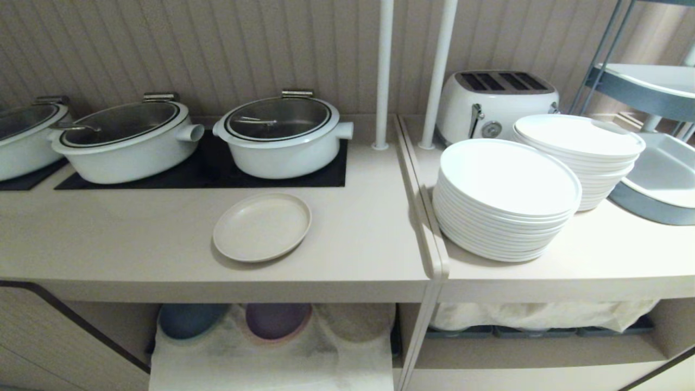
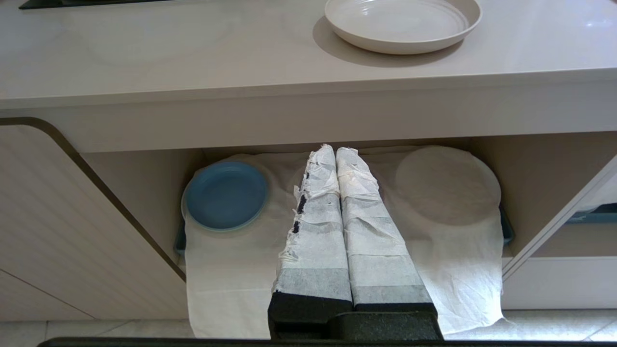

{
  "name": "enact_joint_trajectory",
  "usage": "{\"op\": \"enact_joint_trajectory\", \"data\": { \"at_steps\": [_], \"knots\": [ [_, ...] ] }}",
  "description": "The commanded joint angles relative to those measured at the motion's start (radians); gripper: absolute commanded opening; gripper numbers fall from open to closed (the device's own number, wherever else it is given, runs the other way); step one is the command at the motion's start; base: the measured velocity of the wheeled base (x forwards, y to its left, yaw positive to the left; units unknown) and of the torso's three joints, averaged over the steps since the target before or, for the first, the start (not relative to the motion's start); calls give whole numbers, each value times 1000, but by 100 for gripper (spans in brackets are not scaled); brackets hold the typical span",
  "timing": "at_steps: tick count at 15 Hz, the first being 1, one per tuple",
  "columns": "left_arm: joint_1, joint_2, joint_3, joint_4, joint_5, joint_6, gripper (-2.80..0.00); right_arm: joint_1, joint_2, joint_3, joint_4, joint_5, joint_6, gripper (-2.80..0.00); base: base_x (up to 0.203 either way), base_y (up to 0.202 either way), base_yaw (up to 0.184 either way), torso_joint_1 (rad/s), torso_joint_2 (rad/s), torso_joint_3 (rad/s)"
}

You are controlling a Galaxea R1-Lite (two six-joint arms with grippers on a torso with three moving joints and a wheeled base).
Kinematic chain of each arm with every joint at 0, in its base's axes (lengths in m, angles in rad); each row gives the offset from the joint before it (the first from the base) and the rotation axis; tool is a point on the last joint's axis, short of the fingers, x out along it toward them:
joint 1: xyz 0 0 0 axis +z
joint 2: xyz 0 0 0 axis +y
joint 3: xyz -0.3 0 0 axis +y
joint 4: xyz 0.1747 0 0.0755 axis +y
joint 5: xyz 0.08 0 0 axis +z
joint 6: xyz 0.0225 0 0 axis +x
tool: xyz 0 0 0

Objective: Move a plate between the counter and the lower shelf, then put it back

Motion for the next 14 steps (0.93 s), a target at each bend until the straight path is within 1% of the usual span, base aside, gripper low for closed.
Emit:
{"op": "enact_joint_trajectory", "data": {
  "at_steps": [1, 14],
  "knots": [
    [0, -2, 0, 0, 0, -1, -280, 0, 0, 0, 0, 0, 0, -280, 0, 0, 0, 0, 0, 0],
    [1, -2, 0, 0, 1, -1, -280, 0, 0, 0, 0, 0, 0, -280, 0, 0, 0, 0, 0, 0]
  ]
}}
